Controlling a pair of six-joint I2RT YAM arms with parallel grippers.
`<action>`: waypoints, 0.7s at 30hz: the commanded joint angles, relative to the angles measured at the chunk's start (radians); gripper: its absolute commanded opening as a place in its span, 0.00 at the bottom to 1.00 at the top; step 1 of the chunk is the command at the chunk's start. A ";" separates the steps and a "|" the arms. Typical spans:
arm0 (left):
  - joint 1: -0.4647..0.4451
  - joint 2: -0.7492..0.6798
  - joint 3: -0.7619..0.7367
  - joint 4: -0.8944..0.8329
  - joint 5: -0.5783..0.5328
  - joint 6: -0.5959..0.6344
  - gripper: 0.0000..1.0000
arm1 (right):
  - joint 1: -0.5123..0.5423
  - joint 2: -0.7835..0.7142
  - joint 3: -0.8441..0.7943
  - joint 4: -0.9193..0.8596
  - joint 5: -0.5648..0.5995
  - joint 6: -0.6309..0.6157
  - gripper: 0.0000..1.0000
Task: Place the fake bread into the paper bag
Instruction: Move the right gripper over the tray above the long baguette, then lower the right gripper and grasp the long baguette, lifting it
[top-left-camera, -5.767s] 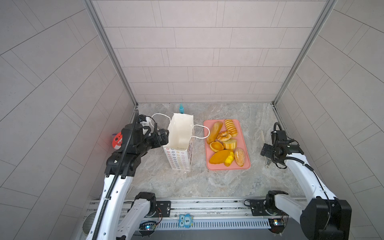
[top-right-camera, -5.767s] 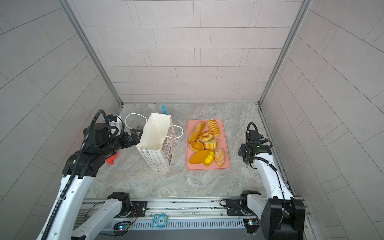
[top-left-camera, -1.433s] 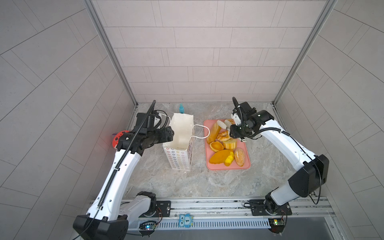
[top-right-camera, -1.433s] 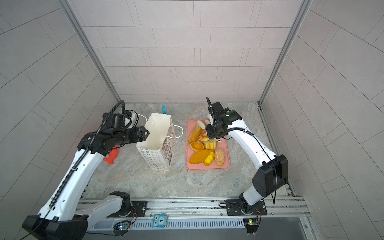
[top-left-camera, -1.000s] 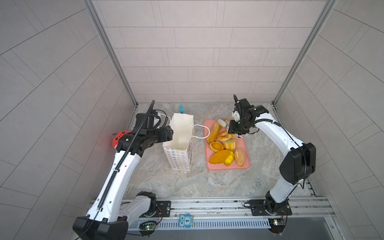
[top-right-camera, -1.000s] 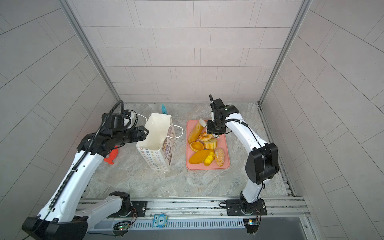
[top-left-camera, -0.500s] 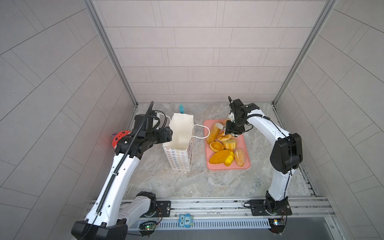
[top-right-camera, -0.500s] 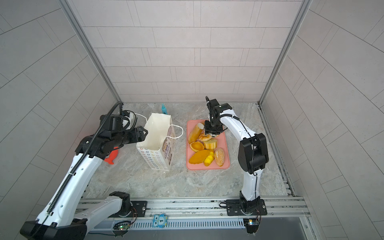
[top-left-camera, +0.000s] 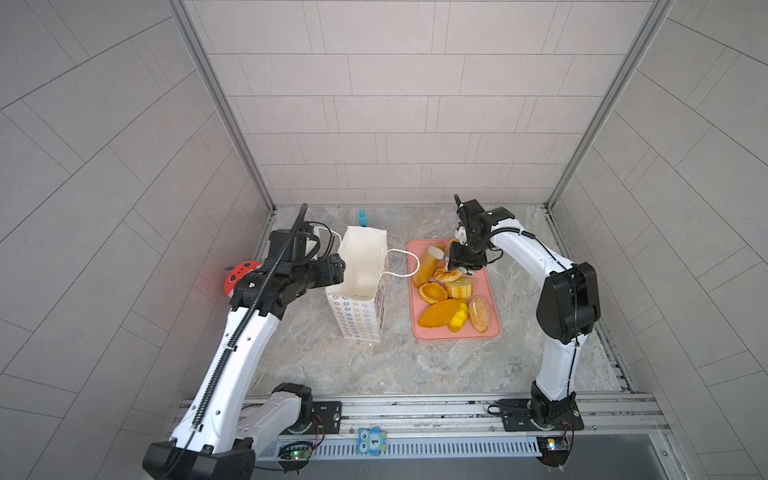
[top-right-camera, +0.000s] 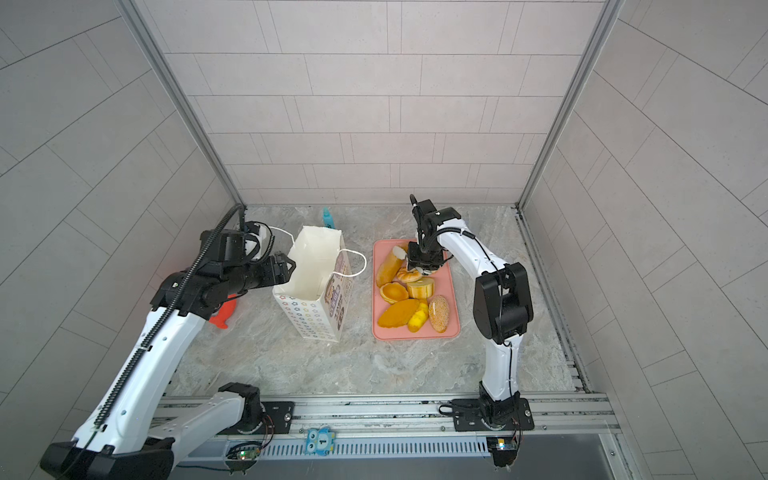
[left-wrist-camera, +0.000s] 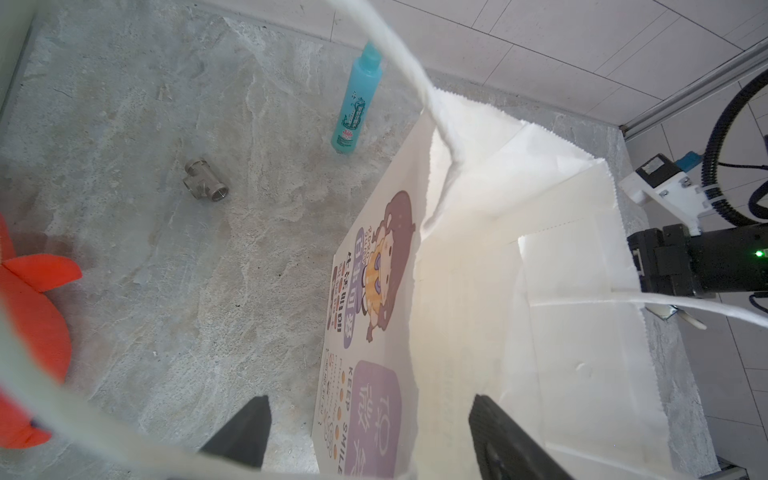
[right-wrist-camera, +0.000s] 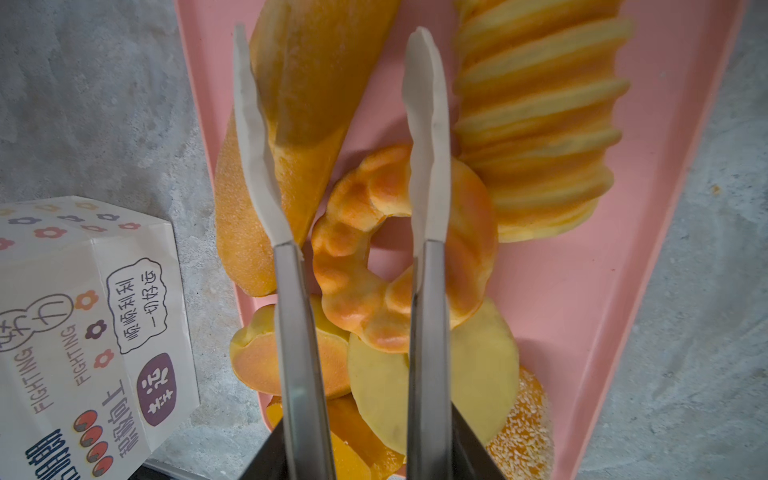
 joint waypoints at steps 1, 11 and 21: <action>-0.004 -0.020 -0.013 0.012 -0.015 0.003 0.82 | -0.005 0.012 0.021 0.016 -0.015 0.021 0.47; -0.002 -0.024 -0.007 0.006 -0.020 0.004 0.82 | -0.012 0.053 0.064 0.021 -0.031 0.026 0.42; -0.003 -0.021 0.001 0.001 -0.020 0.003 0.82 | -0.018 0.014 0.063 0.015 -0.016 0.026 0.30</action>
